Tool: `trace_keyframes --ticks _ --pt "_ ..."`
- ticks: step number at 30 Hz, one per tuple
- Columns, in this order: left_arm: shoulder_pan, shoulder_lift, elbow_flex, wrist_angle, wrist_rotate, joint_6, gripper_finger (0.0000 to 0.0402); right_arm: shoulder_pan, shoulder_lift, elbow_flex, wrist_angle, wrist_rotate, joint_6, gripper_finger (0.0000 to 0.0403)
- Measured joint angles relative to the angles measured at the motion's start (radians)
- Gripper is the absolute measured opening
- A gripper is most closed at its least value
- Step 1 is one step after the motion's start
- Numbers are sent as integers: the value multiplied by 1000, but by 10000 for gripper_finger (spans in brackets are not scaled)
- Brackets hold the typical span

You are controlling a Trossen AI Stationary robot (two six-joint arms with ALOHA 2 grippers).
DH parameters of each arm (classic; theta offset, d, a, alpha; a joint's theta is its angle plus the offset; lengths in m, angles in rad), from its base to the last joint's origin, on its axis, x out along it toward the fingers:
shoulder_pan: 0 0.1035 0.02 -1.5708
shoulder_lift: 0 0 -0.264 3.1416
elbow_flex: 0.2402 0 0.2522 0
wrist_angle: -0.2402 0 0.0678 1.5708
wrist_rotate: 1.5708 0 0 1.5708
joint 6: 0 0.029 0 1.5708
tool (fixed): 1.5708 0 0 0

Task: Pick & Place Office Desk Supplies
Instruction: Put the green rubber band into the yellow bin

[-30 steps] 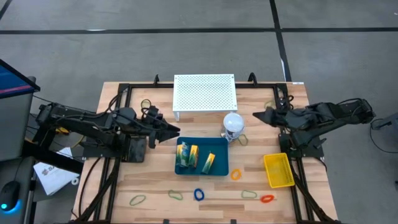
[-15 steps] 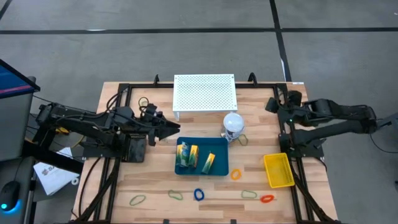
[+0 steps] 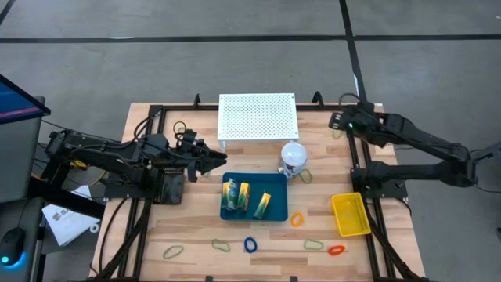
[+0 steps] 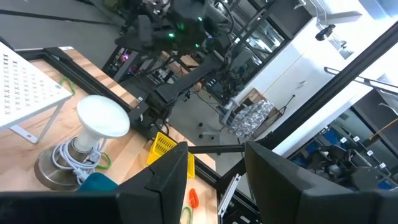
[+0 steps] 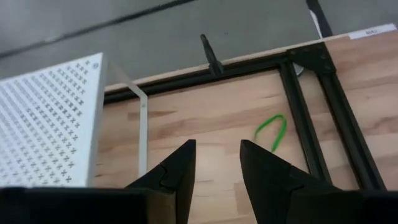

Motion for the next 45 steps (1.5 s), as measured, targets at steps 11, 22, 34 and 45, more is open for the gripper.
trace_keyframes --ticks 11,22,34,45 --pt "-5 0 0 21 -7 0 155 -236 164 -87 134 -195 -154 123" --pt "-5 0 0 21 -8 0 155 -304 171 -364 366 -354 95 123" --pt "-4 0 0 21 -37 0 155 -291 244 -428 577 -226 313 123" --pt "-4 0 0 21 -41 0 155 -310 425 -424 588 -240 414 123"
